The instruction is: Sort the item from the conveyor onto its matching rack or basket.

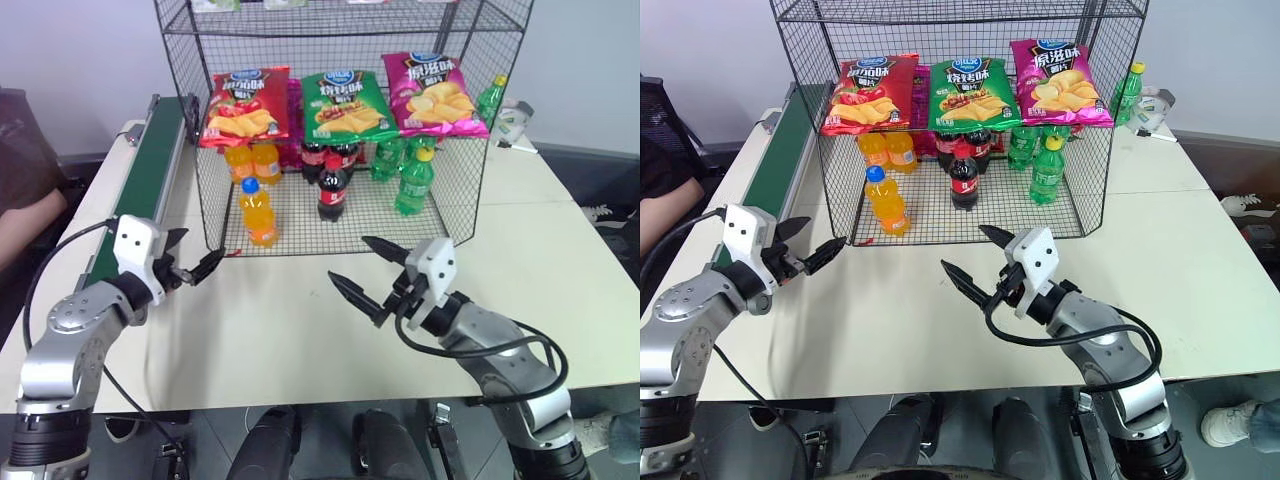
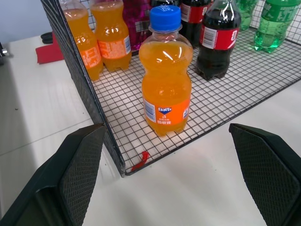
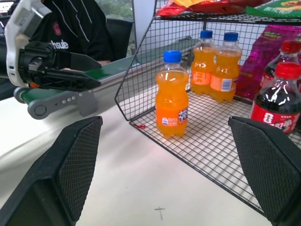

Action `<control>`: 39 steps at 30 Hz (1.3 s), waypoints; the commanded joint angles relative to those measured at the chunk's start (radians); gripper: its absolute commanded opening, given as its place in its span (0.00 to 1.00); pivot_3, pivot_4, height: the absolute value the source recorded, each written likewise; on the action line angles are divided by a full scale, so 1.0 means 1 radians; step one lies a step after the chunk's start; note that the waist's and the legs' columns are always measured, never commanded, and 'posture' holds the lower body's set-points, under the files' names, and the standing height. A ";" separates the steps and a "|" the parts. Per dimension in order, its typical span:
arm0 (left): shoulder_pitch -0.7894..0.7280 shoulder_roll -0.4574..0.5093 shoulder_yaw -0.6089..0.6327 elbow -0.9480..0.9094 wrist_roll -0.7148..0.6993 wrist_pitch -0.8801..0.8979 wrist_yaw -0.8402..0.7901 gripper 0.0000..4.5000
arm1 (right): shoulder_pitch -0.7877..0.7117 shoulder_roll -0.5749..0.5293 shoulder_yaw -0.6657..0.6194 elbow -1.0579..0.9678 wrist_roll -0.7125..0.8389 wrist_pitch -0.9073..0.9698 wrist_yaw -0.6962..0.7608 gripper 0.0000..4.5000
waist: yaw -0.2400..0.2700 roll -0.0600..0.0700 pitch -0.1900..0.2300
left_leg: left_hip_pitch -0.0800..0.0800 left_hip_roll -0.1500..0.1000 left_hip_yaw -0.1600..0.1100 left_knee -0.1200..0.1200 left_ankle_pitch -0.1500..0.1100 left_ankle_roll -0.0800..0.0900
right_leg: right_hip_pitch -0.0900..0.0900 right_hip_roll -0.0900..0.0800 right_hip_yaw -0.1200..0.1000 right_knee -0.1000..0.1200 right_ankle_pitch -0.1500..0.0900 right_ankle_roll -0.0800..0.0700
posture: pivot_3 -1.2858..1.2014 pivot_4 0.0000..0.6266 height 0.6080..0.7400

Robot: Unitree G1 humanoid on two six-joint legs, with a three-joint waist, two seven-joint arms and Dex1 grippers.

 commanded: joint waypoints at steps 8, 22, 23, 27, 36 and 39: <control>0.021 0.003 0.055 -0.055 -0.015 0.001 0.010 0.98 | -0.001 0.022 0.015 -0.016 -0.001 -0.017 -0.012 1.00 | 0.001 0.000 0.000 | 0.000 0.000 0.000 0.000 0.000 0.000 | 0.000 0.000 0.000 0.000 0.000 0.000 | 0.52 0.24 1.00; 0.020 0.015 0.071 -0.051 0.000 0.004 0.023 0.98 | 0.026 0.009 0.015 -0.075 0.022 0.001 -0.012 1.00 | 0.000 0.000 0.000 | 0.000 0.000 0.000 0.000 0.000 0.000 | 0.000 0.000 0.000 0.000 0.000 0.000 | 0.52 0.24 1.00; 0.021 0.015 0.072 -0.051 0.000 0.003 0.022 0.98 | 0.025 0.009 0.014 -0.079 0.024 0.005 -0.014 1.00 | 0.000 0.000 0.000 | 0.000 0.000 0.000 0.000 0.000 0.000 | 0.000 0.000 0.000 0.000 0.000 0.000 | 0.52 0.24 1.00; 0.022 0.011 0.072 -0.053 0.000 0.002 0.025 0.98 | 0.013 0.009 0.012 -0.093 0.035 0.029 -0.023 1.00 | 0.001 0.000 0.000 | 0.000 0.000 0.000 0.000 0.000 0.000 | 0.000 0.000 0.000 0.000 0.000 0.000 | 0.52 0.24 1.00; 0.035 -0.009 0.069 -0.058 0.005 -0.007 0.041 0.98 | -0.023 0.012 0.013 -0.100 0.061 0.068 -0.035 1.00 | 0.001 0.000 0.000 | 0.000 0.000 0.000 0.000 0.000 0.000 | 0.000 0.000 0.000 0.000 0.000 0.000 | 0.52 0.24 1.00; 0.036 -0.018 0.072 -0.060 0.007 -0.012 0.052 0.98 | -0.037 0.012 0.015 -0.098 0.066 0.077 -0.038 1.00 | 0.000 0.000 0.000 | 0.000 0.000 0.000 0.000 0.000 0.000 | 0.000 0.000 0.000 0.000 0.000 0.000 | 0.52 0.24 1.00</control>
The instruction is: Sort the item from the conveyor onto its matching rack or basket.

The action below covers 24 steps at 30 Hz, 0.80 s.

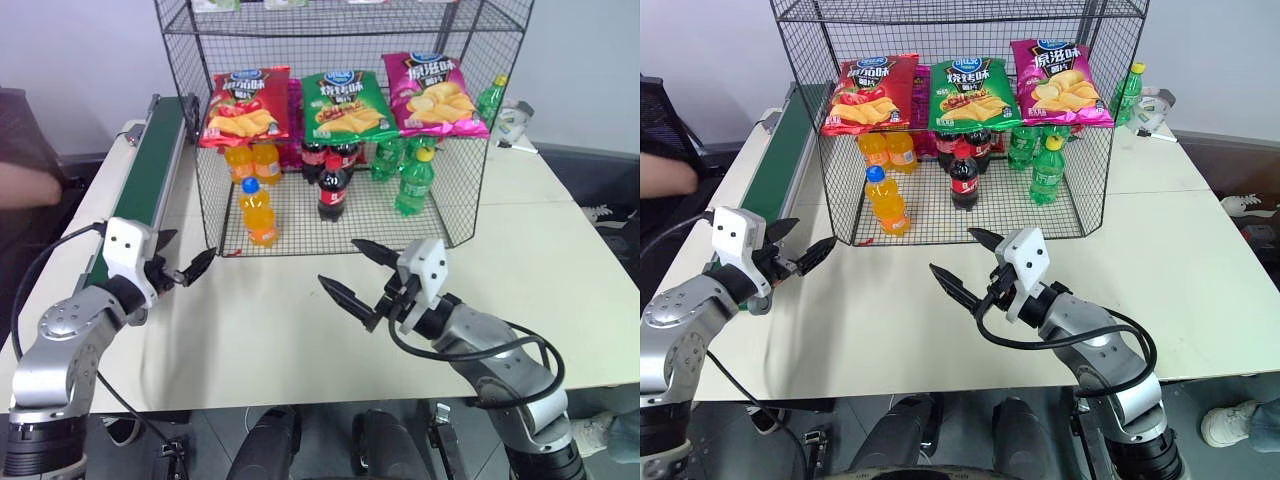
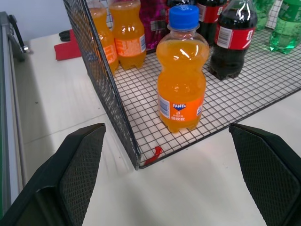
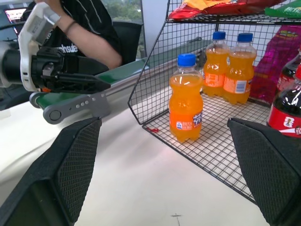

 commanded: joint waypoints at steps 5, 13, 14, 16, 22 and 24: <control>0.007 -0.017 0.029 -0.026 0.013 -0.046 0.024 0.98 | -0.042 0.014 0.000 -0.054 0.020 0.018 -0.019 1.00 | 0.000 0.000 0.000 | 0.000 0.000 0.000 0.000 0.000 0.000 | 0.000 0.000 0.000 0.000 0.000 0.000 | 0.52 0.24 1.00; 0.007 -0.022 0.029 -0.022 0.018 -0.056 0.028 0.98 | -0.062 0.025 0.012 -0.073 0.016 0.044 -0.050 1.00 | 0.000 0.000 0.000 | 0.000 0.000 0.000 0.000 0.000 0.000 | 0.000 0.000 0.000 0.000 0.000 0.000 | 0.52 0.24 1.00; 0.007 -0.021 0.030 -0.021 0.017 -0.056 0.028 0.98 | -0.064 0.027 0.013 -0.074 0.019 0.050 -0.054 1.00 | 0.000 0.000 0.000 | 0.000 0.000 0.000 0.000 0.000 0.000 | 0.000 0.000 0.000 0.000 0.000 0.000 | 0.52 0.24 1.00; 0.006 -0.020 0.032 -0.020 0.017 -0.059 0.028 0.98 | -0.071 0.030 0.011 -0.074 0.024 0.059 -0.059 1.00 | 0.000 0.000 0.000 | 0.000 0.000 0.000 0.000 0.000 0.000 | 0.000 0.000 0.000 0.000 0.000 0.000 | 0.52 0.24 1.00; 0.016 -0.031 0.056 -0.025 0.002 -0.057 0.035 0.98 | -0.073 0.032 0.009 -0.083 0.040 0.079 -0.063 1.00 | -0.001 0.000 0.000 | 0.000 0.000 0.000 0.000 0.000 0.000 | 0.000 0.000 0.000 0.000 0.000 0.000 | 0.52 0.24 1.00; 0.020 -0.033 0.056 -0.027 0.003 -0.058 0.033 0.98 | -0.075 0.028 0.007 -0.084 0.045 0.081 -0.064 1.00 | 0.000 0.000 0.000 | 0.000 0.000 0.000 0.000 0.000 0.000 | 0.000 0.000 0.000 0.000 0.000 0.000 | 0.52 0.24 1.00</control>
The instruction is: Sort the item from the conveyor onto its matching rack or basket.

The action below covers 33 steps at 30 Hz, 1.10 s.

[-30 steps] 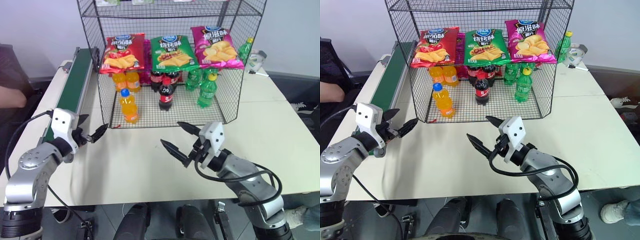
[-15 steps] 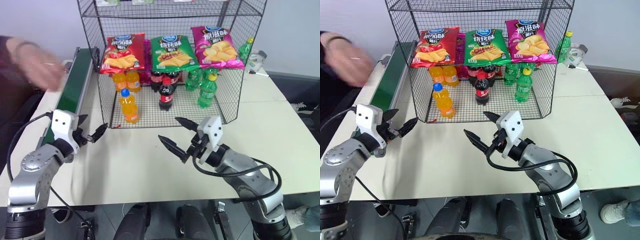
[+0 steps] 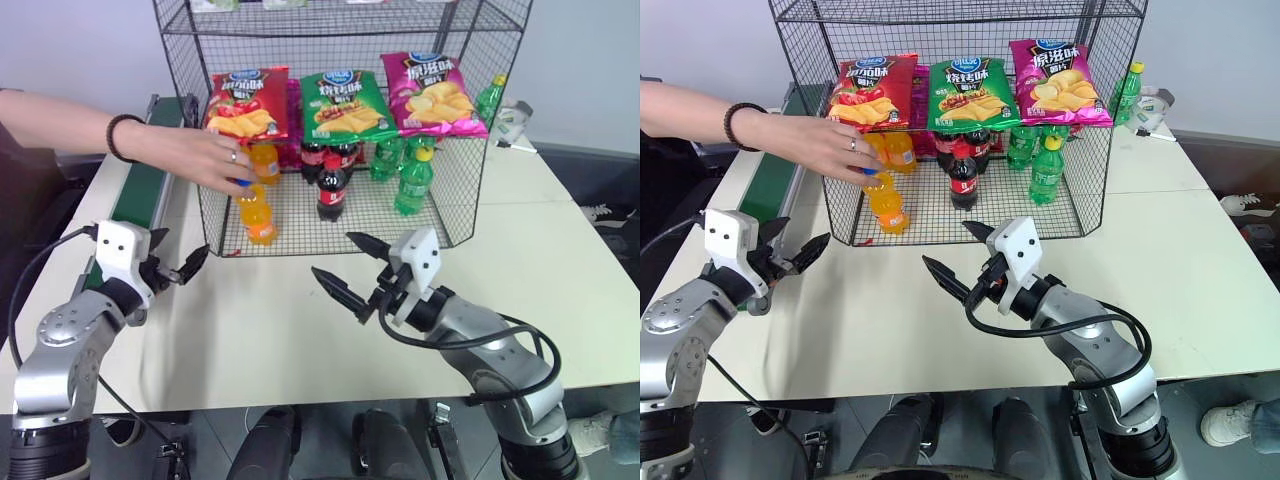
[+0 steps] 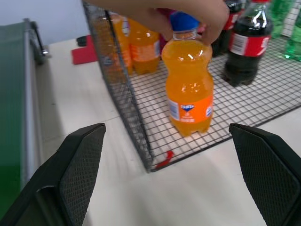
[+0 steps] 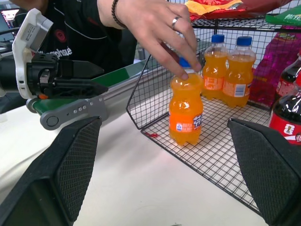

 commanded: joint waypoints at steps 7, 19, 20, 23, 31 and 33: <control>-0.001 0.000 0.032 -0.027 -0.012 -0.016 0.003 0.98 | -0.004 0.000 -0.010 -0.065 0.038 -0.003 0.006 1.00 | 0.000 0.000 0.000 | 0.000 0.000 0.000 0.000 0.000 0.000 | 0.000 0.000 0.000 0.000 0.000 0.000 | 0.52 0.24 1.00; 0.010 -0.051 0.056 -0.010 0.008 -0.045 0.084 0.98 | 0.013 0.002 -0.004 -0.055 0.032 -0.022 0.024 1.00 | 0.000 0.000 0.000 | 0.000 0.000 0.000 0.000 0.000 0.000 | 0.000 0.000 0.000 0.000 0.000 0.000 | 0.52 0.24 1.00; 0.009 -0.059 0.061 -0.009 0.008 -0.046 0.094 0.98 | 0.013 0.003 -0.002 -0.055 0.031 -0.024 0.024 1.00 | 0.000 0.000 0.000 | 0.000 0.000 0.000 0.000 0.000 0.000 | 0.000 0.000 0.000 0.000 0.000 0.000 | 0.52 0.24 1.00; 0.013 -0.066 0.065 -0.013 0.008 -0.047 0.100 0.98 | 0.015 0.002 0.000 -0.056 0.030 -0.028 0.026 1.00 | 0.000 0.000 0.000 | 0.000 0.000 0.000 0.000 0.000 0.000 | 0.000 0.000 0.000 0.000 0.000 0.000 | 0.52 0.24 1.00; 0.012 -0.077 0.094 0.013 0.017 -0.054 0.155 0.98 | 0.021 -0.001 0.001 -0.055 0.029 -0.033 0.037 1.00 | 0.000 0.000 0.000 | 0.000 0.000 0.000 0.000 0.000 0.000 | 0.000 0.000 0.000 0.000 0.000 0.000 | 0.52 0.24 1.00; -0.001 -0.083 0.095 0.034 0.040 -0.066 0.188 0.98 | 0.022 0.004 0.005 -0.053 0.025 -0.034 0.032 1.00 | 0.000 0.000 0.000 | 0.000 0.000 0.000 0.000 0.000 0.000 | 0.000 0.000 0.000 0.000 0.000 0.000 | 0.52 0.24 1.00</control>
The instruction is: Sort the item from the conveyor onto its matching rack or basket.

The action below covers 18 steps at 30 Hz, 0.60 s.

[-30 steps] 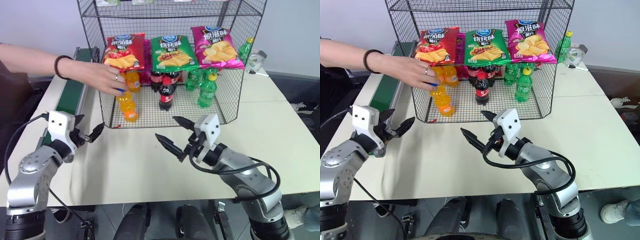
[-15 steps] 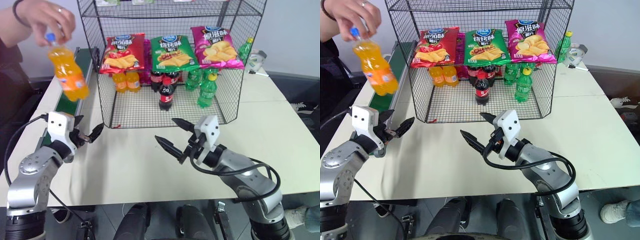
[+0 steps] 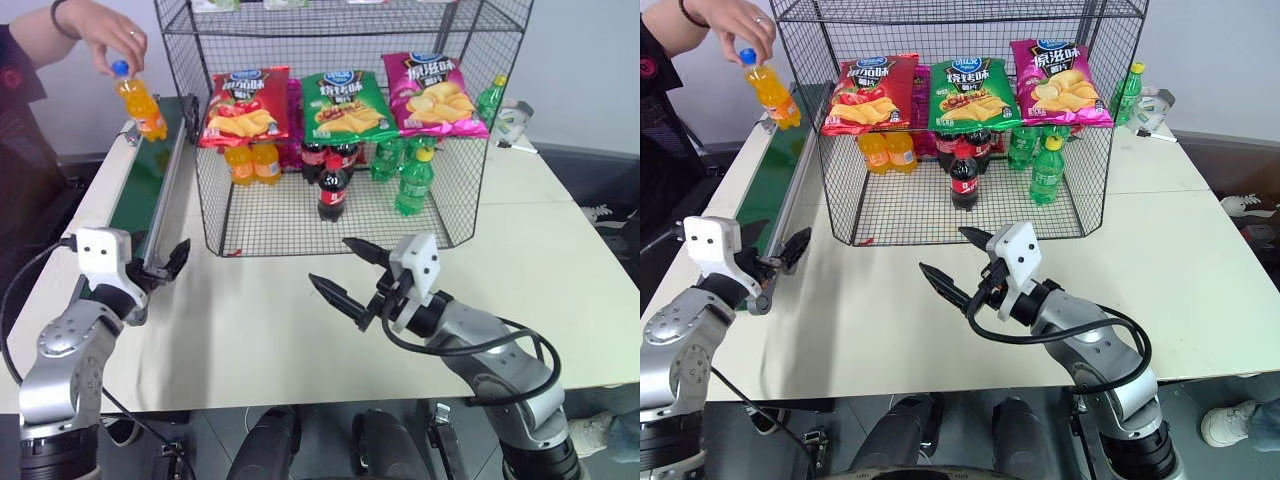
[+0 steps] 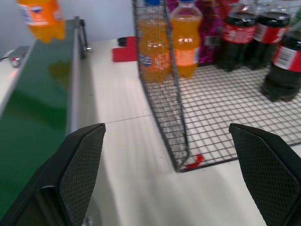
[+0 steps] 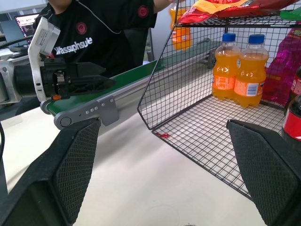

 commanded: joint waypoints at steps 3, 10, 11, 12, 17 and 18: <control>-0.029 -0.012 0.036 0.027 0.042 -0.047 0.066 0.98 | -0.006 0.011 0.006 -0.043 0.005 -0.026 -0.001 1.00 | 0.001 0.000 0.000 | 0.000 0.000 0.000 0.000 0.000 0.000 | 0.000 0.000 0.000 0.000 0.000 0.000 | 0.52 0.24 1.00; -0.037 -0.010 0.049 0.038 0.039 -0.064 0.072 0.98 | -0.004 0.013 0.001 -0.030 0.002 -0.038 -0.002 1.00 | 0.001 0.000 0.000 | 0.000 0.000 0.000 0.000 0.000 0.000 | 0.000 0.000 0.000 0.000 0.001 0.001 | 0.52 0.24 1.00; -0.039 -0.009 0.050 0.039 0.037 -0.066 0.071 0.98 | -0.005 0.014 0.000 -0.029 0.002 -0.041 -0.001 1.00 | 0.000 0.000 0.000 | 0.000 0.000 0.000 0.000 0.000 0.000 | 0.000 0.000 0.000 0.000 0.001 0.001 | 0.52 0.24 1.00; -0.041 -0.009 0.051 0.040 0.036 -0.067 0.071 0.98 | -0.005 0.014 0.000 -0.027 0.003 -0.042 0.000 1.00 | 0.000 0.000 0.000 | 0.000 0.000 0.000 0.000 0.000 0.000 | 0.000 0.000 0.000 0.000 0.000 0.001 | 0.52 0.24 1.00; -0.040 -0.008 0.054 0.041 0.051 -0.072 0.088 0.98 | -0.006 0.014 0.001 -0.024 0.004 -0.046 0.001 1.00 | 0.000 0.000 0.000 | 0.000 0.000 0.000 0.000 0.000 0.000 | 0.000 0.000 0.000 0.000 0.001 0.001 | 0.52 0.24 1.00; -0.040 -0.007 0.057 0.045 0.056 -0.074 0.096 0.98 | -0.007 0.015 0.002 -0.023 0.004 -0.045 0.001 1.00 | 0.000 0.000 0.000 | 0.000 0.000 0.000 0.000 0.000 0.000 | 0.000 0.000 0.000 0.000 0.000 0.001 | 0.52 0.24 1.00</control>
